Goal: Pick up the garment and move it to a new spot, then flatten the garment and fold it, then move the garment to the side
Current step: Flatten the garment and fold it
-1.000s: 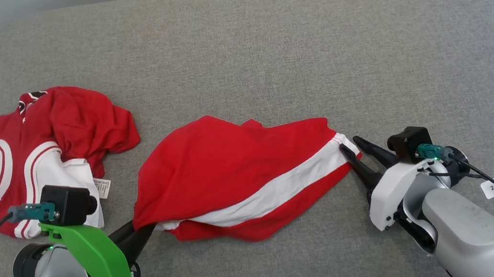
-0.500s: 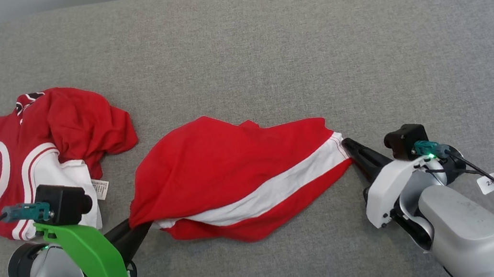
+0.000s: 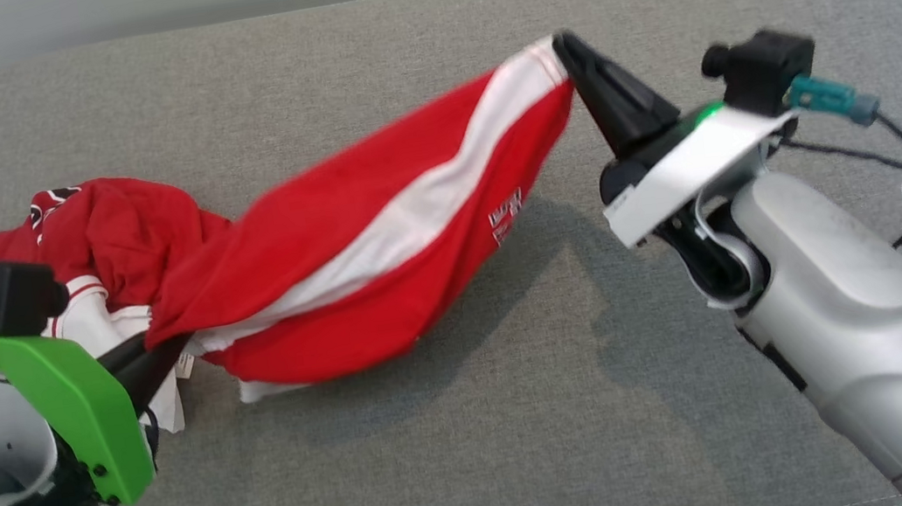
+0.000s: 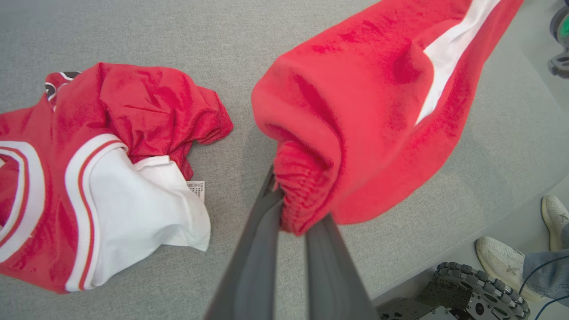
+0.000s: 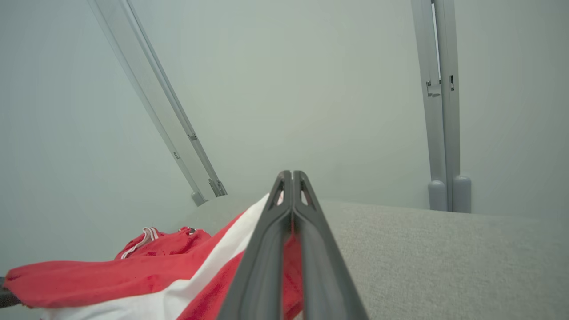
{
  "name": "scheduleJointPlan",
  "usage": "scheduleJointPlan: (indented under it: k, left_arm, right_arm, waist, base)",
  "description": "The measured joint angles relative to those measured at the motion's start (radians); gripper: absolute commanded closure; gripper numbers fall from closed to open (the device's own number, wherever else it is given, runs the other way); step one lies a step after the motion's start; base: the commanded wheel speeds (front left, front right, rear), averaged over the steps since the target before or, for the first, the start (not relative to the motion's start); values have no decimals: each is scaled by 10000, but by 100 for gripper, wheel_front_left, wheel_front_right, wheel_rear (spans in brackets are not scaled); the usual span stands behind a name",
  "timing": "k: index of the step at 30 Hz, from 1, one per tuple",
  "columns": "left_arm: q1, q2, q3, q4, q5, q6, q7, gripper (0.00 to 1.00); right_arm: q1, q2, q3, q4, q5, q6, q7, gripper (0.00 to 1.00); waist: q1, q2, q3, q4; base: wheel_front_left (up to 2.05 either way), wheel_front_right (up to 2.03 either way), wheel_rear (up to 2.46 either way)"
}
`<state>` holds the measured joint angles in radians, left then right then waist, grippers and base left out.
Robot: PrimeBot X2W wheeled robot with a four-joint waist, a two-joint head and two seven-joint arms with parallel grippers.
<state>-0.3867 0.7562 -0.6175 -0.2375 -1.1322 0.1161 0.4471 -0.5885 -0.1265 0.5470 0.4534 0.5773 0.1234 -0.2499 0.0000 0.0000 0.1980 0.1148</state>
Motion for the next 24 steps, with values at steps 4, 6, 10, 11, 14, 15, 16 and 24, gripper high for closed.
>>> scheduleJointPlan:
  k: [4, 6, 10, 11, 14, 15, 16, 24]
  left_arm:
    - [-682, 232, 165, 15, -477, -2, 683, 100]
    - [-962, 245, 244, -8, -694, -6, 1022, 100]
    - [-1622, 336, 295, -144, -1078, -36, 1676, 100]
    - [-1760, 339, 311, -194, -1166, -86, 1814, 100]
    - [-2125, 295, 437, -345, -1645, -107, 2102, 100]
    - [-2239, 253, 479, -403, -1779, -109, 2211, 100]
    - [-2335, 199, 512, -472, -1881, -121, 2305, 100]
    - [-2552, -420, 600, -721, -2976, -207, 2803, 100]
  right_arm:
    - [-746, -8, -324, -1547, 1365, 0, -8, 100]
    - [-1027, -67, -765, -2140, 1941, 0, -17, 100]
    - [-1236, -487, -1377, -2823, 2874, 2, -19, 100]
    - [-1225, -594, -1465, -2913, 3022, 2, -19, 100]
    - [-1188, -886, -1768, -3173, 3507, 2, -19, 100]
    - [-1168, -1005, -1808, -3289, 3599, 2, -19, 100]
    - [-1132, -1068, -1879, -3452, 3741, 0, -19, 100]
    - [-375, -1883, -2441, -3802, 4418, 0, -13, 100]
  waist:
    - [0, 0, -156, -206]
    - [0, 0, -234, -350]
    - [0, 0, -396, -691]
    - [0, 0, -438, -782]
    - [0, 0, -564, -1068]
    - [0, 0, -607, -1167]
    - [0, 0, -648, -1263]
    - [-1, 1, -963, -2035]
  base:
    - [0, 0, 0]
    - [0, 0, 0]
    - [0, 0, 0]
    - [0, 0, 0]
    - [0, 0, 0]
    - [0, 0, 0]
    - [0, 0, 0]
    - [0, 0, 0]
